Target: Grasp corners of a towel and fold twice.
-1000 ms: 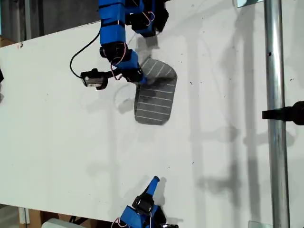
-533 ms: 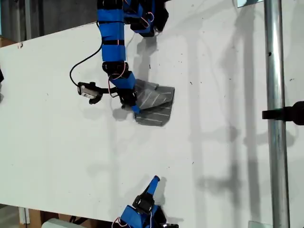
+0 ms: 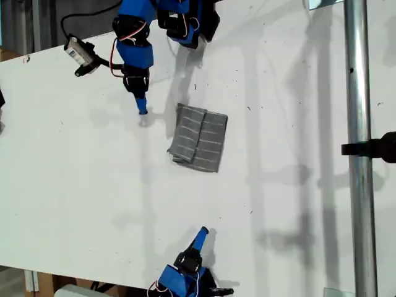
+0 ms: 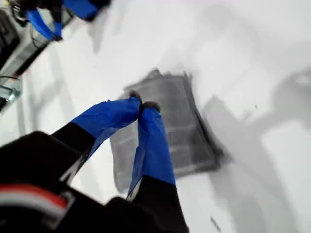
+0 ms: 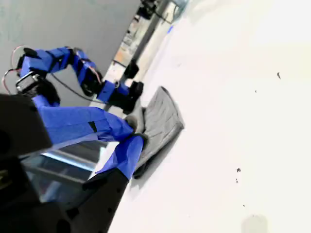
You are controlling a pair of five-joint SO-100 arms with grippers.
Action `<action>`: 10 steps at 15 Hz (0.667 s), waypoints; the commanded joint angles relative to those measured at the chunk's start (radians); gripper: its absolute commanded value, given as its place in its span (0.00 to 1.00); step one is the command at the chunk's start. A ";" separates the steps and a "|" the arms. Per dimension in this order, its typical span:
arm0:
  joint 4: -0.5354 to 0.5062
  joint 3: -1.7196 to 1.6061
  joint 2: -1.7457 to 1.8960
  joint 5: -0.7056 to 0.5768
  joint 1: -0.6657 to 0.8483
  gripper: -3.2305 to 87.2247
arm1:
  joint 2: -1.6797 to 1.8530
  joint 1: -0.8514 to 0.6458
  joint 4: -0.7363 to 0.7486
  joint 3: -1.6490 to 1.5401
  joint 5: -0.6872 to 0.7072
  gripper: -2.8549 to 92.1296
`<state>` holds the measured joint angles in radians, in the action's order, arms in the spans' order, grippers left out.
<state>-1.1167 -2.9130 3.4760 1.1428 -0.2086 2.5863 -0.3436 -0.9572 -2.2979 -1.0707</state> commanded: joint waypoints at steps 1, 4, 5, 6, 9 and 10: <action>0.014 -0.037 0.006 0.023 0.066 0.03 | 0.465 0.057 -0.256 -0.270 -0.138 0.03; 0.009 -0.176 0.006 0.078 0.173 0.01 | 0.690 0.100 -0.494 -0.402 -0.204 0.03; -0.006 -0.206 0.005 0.089 0.219 0.02 | 0.698 0.101 -0.488 -0.451 -0.232 0.03; -0.067 -0.204 0.005 0.169 0.272 0.01 | 0.698 0.106 -0.476 -0.499 -0.267 0.03; -0.176 -0.206 0.002 0.307 0.333 0.02 | 0.696 0.123 -0.538 -0.584 -0.425 0.11; -0.176 -0.206 0.002 0.101 0.334 0.02 | 0.699 0.115 -0.538 -0.586 -0.425 0.11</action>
<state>-1.2824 -3.1140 3.4791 1.4189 0.1135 3.2935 -0.2270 -1.4803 -2.8885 -1.4757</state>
